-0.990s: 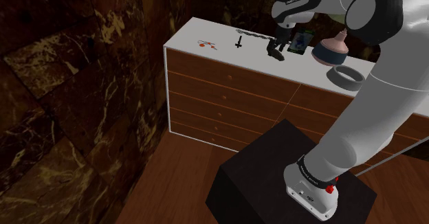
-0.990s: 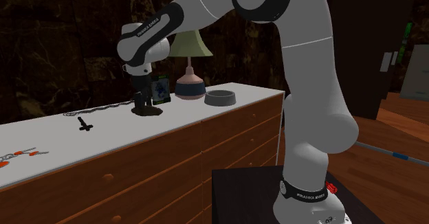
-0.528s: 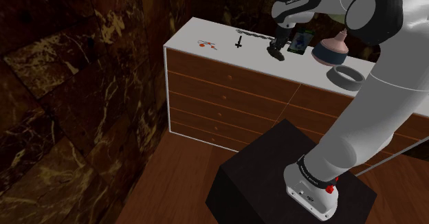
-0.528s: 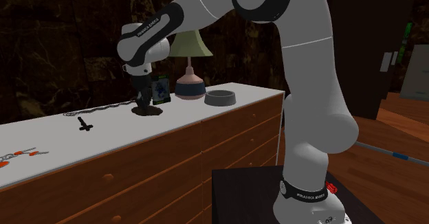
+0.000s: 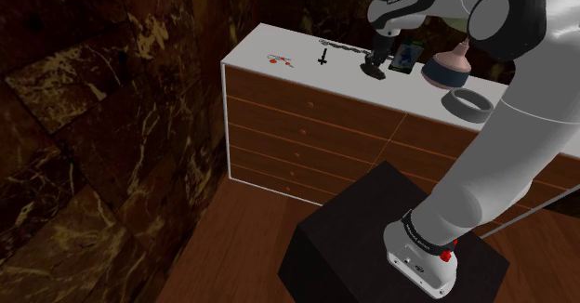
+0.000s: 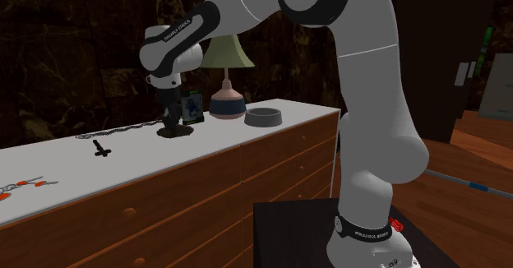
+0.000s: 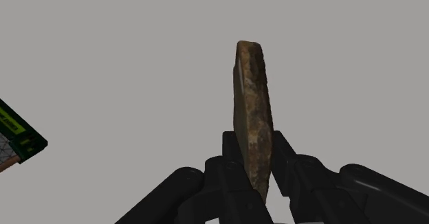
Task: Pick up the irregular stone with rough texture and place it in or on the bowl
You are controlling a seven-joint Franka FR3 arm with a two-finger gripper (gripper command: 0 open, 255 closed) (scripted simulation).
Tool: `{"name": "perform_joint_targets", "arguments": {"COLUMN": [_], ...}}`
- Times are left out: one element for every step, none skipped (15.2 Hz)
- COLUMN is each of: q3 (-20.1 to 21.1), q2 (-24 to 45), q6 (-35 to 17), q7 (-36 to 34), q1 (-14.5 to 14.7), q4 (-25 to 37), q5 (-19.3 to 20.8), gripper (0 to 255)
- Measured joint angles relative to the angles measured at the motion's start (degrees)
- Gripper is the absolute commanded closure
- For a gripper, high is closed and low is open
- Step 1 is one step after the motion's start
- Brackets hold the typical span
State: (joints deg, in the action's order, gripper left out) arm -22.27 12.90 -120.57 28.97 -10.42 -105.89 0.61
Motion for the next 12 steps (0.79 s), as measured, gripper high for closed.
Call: {"name": "perform_joint_targets", "arguments": {"q3": [-0.05, -0.07, -0.12, -0.14, -0.16, -0.16, -0.20, -0.22, -0.22, -0.21, -0.24, -0.29], "q2": [-0.21, -0.35, -0.73, -0.96, -1.28, -1.56, -1.68, -1.84, -1.88, -1.91, -2.09, -2.28], "q6": [0.67, 1.34, 1.97, 2.50, 3.31, 3.98, 4.71, 5.53, 6.28, 6.91, 7.67, 8.36], "q7": [0.06, 0.06, 0.09, 0.05, 0.00, -0.09, 0.03, 0.04, 0.03, 0.02, 0.08, 0.18], "q1": [-0.02, -0.01, 0.00, 0.03, 0.09, 0.16, 0.11, 0.12, 0.13, 0.15, 0.14, 0.10], "q4": [0.48, 1.02, 1.30, 1.63, 2.15, 2.54, 3.18, 3.84, 4.54, 5.15, 5.75, 6.27], "q5": [0.08, 0.12, 0.25, 0.34, 0.47, 0.58, 0.60, 0.66, 0.67, 0.68, 0.74, 0.79], "gripper": [255, 255, 255, 255, 255, 255, 255, 255, 255, 255, 255, 255]}}
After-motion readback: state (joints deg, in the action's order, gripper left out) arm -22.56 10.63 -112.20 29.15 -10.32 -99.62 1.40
